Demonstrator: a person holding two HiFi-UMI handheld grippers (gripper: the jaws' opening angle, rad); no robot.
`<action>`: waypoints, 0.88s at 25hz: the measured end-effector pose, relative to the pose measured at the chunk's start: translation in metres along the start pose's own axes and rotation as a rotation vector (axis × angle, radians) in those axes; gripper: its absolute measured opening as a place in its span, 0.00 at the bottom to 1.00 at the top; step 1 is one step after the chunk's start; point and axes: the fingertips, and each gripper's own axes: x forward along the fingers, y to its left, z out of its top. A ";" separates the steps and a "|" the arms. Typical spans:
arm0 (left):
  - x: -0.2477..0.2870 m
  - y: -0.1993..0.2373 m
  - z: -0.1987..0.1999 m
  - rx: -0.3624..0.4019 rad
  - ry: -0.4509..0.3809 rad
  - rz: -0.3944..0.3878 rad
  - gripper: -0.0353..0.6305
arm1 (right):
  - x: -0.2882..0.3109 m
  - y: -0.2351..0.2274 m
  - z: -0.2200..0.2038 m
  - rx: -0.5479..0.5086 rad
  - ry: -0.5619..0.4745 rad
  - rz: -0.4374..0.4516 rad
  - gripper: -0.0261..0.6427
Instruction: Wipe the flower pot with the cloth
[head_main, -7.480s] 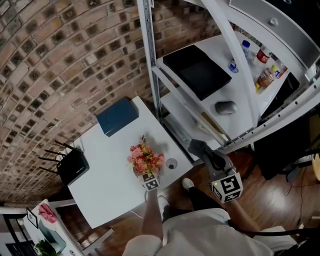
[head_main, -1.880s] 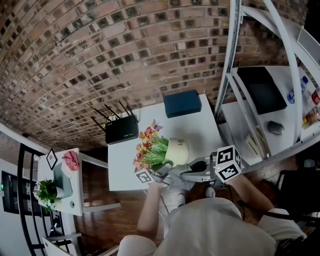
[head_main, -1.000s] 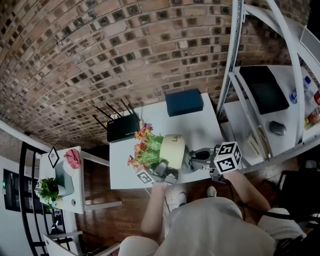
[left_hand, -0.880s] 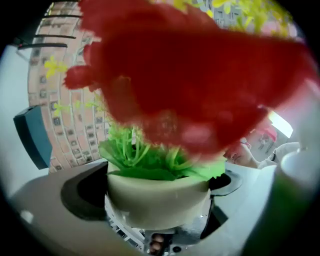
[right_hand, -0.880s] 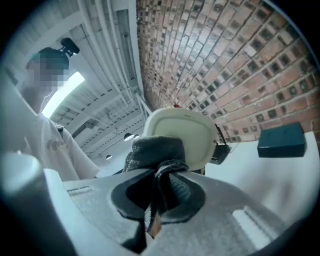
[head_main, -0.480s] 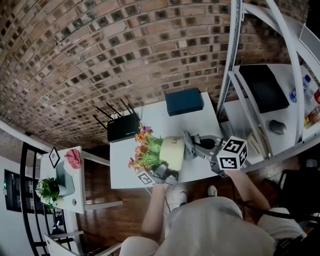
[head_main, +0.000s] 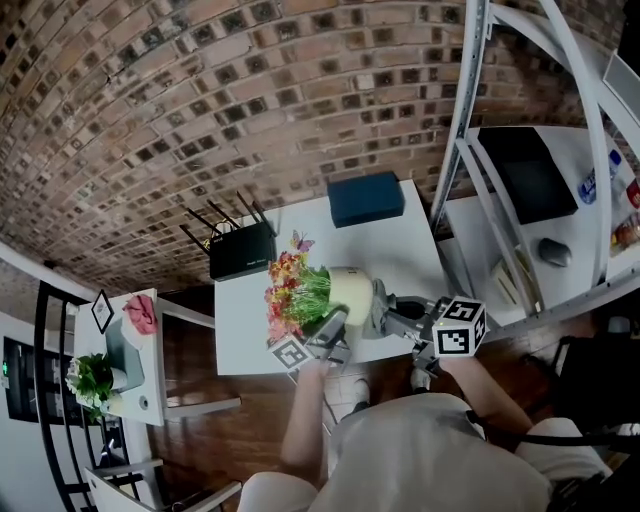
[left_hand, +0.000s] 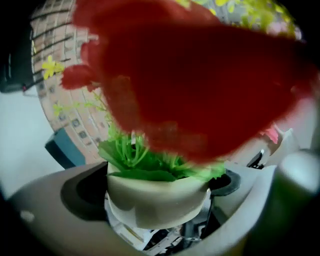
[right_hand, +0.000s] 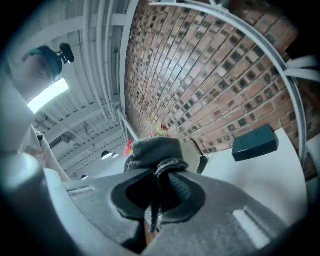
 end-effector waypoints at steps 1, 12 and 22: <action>-0.007 0.015 0.002 0.027 0.003 0.076 1.00 | -0.005 -0.003 0.008 0.002 -0.036 -0.019 0.04; -0.112 0.164 0.004 0.336 0.170 0.825 1.00 | -0.030 -0.034 -0.019 0.081 -0.026 -0.200 0.04; -0.156 0.241 -0.091 0.658 0.584 1.070 1.00 | -0.042 -0.047 -0.047 0.126 0.014 -0.233 0.04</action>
